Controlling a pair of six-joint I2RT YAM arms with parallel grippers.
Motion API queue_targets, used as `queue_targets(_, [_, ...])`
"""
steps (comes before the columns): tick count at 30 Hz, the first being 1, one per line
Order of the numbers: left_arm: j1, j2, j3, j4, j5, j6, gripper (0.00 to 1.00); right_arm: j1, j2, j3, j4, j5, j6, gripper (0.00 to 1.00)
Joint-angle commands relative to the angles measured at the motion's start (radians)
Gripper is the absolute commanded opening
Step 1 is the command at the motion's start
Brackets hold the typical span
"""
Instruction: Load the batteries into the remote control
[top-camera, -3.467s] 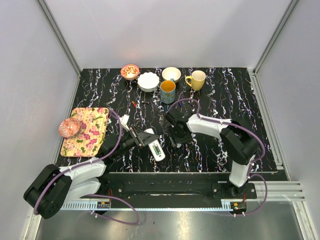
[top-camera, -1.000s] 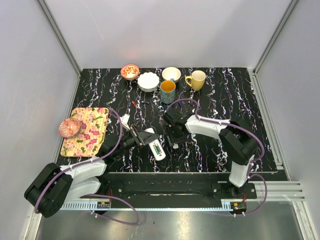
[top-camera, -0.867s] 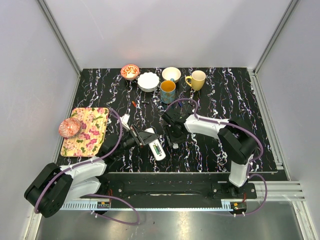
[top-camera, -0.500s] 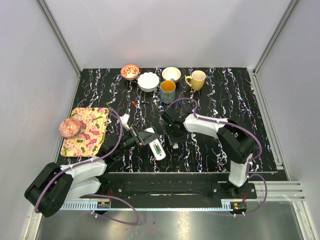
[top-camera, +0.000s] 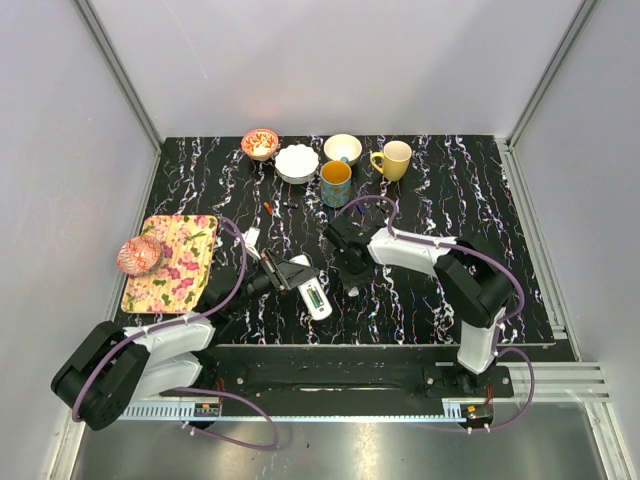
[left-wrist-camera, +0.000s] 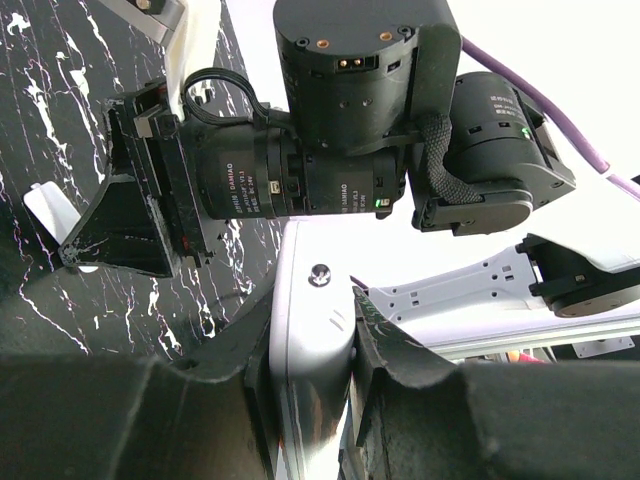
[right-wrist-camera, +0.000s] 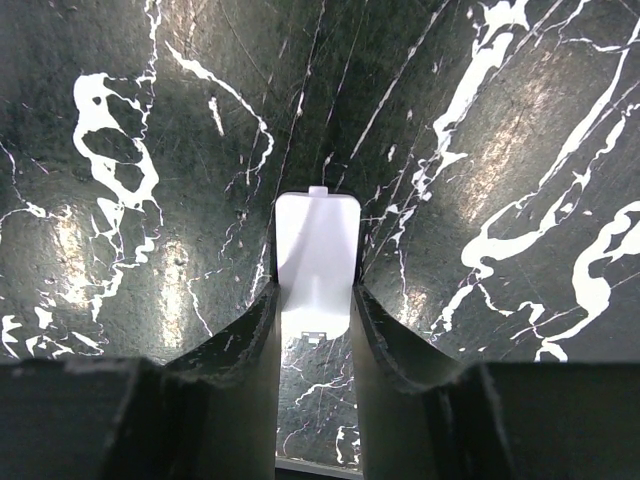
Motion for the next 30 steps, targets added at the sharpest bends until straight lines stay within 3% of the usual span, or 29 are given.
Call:
queue_targets(1, [-0.004, -0.002, 0.013, 0.089, -0.004, -0.002, 0.0, 0.015, 0.026, -0.085, -0.009, 0.029, 0.033, 0.02])
queue_targets(8, [-0.004, 0.032, 0.067, 0.041, -0.025, 0.017, 0.0, 0.015, -0.237, -0.022, -0.196, 0.112, 0.008, 0.0])
queue_targets(17, [-0.01, 0.244, 0.136, 0.265, -0.073, -0.077, 0.0, 0.018, -0.484, 0.141, -0.371, 0.055, -0.039, 0.0])
queue_targets(30, [-0.09, 0.323, 0.212, 0.247, -0.209, -0.038, 0.0, 0.047, -0.37, 0.369, -0.554, -0.17, -0.148, 0.0])
